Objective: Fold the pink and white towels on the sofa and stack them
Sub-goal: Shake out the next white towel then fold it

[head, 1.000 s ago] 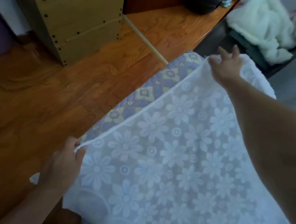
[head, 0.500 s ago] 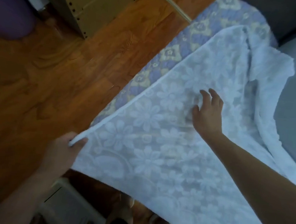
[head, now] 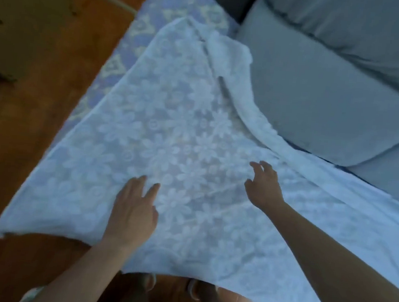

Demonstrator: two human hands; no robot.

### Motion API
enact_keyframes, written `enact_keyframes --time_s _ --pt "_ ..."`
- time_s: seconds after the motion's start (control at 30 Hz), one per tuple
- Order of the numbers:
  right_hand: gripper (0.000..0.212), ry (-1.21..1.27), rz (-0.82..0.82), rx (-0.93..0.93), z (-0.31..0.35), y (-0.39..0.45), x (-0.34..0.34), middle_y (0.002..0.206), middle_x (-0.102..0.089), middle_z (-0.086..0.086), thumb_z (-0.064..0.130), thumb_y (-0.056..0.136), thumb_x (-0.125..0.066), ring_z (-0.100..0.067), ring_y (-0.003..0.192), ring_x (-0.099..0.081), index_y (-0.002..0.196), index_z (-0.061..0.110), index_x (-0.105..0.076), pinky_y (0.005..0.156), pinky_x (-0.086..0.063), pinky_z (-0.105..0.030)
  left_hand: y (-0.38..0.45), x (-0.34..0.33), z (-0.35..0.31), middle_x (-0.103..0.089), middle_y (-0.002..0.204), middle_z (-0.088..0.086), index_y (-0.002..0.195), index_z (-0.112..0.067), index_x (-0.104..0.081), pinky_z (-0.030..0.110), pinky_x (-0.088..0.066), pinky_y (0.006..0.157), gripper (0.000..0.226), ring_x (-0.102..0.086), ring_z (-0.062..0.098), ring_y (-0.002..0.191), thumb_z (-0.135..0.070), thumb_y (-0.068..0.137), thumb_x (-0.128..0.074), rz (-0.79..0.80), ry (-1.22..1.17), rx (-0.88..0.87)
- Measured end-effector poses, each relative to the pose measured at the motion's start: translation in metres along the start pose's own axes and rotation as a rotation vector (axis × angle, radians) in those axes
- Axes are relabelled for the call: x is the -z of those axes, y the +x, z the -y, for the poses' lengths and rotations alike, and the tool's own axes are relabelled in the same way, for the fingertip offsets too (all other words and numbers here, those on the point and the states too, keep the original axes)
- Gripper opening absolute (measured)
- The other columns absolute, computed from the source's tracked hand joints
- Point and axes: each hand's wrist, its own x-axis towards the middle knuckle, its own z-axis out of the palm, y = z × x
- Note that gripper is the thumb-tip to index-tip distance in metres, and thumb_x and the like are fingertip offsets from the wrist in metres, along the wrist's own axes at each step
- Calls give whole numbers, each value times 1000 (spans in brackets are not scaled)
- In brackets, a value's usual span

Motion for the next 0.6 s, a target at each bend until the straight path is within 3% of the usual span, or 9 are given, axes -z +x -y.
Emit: enact_keyframes --time_s 0.13,0.2,0.27,0.33,0.47,0.6 --pt "55 107 65 -303 -111 -3 26 149 -37 -14 17 93 -55 -33 133 -44 147 17 -44 109 -37 -39 23 -9 -21 -50 128 23 132 -15 -60 52 -55 84 64 -48 45 112 -19 70 -74 128 275 96" --pt "53 156 101 -377 -157 2 29 140 -43 -15 19 92 -56 -34 123 -54 143 16 -47 102 -45 -39 34 -5 -47 -48 118 21 129 -17 -58 48 -56 75 55 -52 42 102 -22 76 -70 178 364 186" --pt "48 172 147 -383 -189 14 30 138 -47 -16 19 93 -55 -34 120 -56 140 13 -50 100 -46 -37 57 6 -76 -51 119 13 124 -23 -57 46 -54 84 39 -57 35 105 -28 86 -59 216 441 266" --pt "42 181 183 -359 -209 31 30 140 -47 -15 16 96 -52 -32 123 -52 137 10 -52 100 -43 -35 87 20 -106 -54 117 3 120 -27 -58 40 -49 89 31 -56 25 112 -29 91 -48 235 564 219" --pt "40 231 73 -278 -217 86 38 137 -50 -16 18 96 -53 -32 119 -55 136 14 -54 92 -44 -34 169 49 -154 -57 104 6 117 -17 -59 38 -53 73 30 -61 28 98 -29 89 -55 -73 496 -30" --pt "38 147 -64 -141 -199 144 46 135 -56 -14 23 99 -53 -32 122 -54 135 13 -56 104 -39 -35 257 77 -176 -53 116 14 129 -11 -51 44 -50 74 45 -55 35 107 -30 90 -63 -206 467 -125"
